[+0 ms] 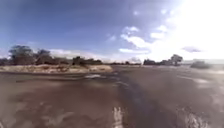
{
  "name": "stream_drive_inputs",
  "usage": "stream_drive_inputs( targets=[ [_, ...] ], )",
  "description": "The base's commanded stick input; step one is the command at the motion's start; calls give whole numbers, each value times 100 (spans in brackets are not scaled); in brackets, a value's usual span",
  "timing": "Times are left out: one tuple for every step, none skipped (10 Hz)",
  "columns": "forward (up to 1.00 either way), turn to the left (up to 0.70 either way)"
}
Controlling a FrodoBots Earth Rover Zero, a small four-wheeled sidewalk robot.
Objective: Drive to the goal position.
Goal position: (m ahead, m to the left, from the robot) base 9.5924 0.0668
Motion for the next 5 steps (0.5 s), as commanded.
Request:
stream_drive_inputs(
  targets=[
    [70,0],
    [70,0],
    [70,0],
    [70,0],
    [70,0]
  ],
)
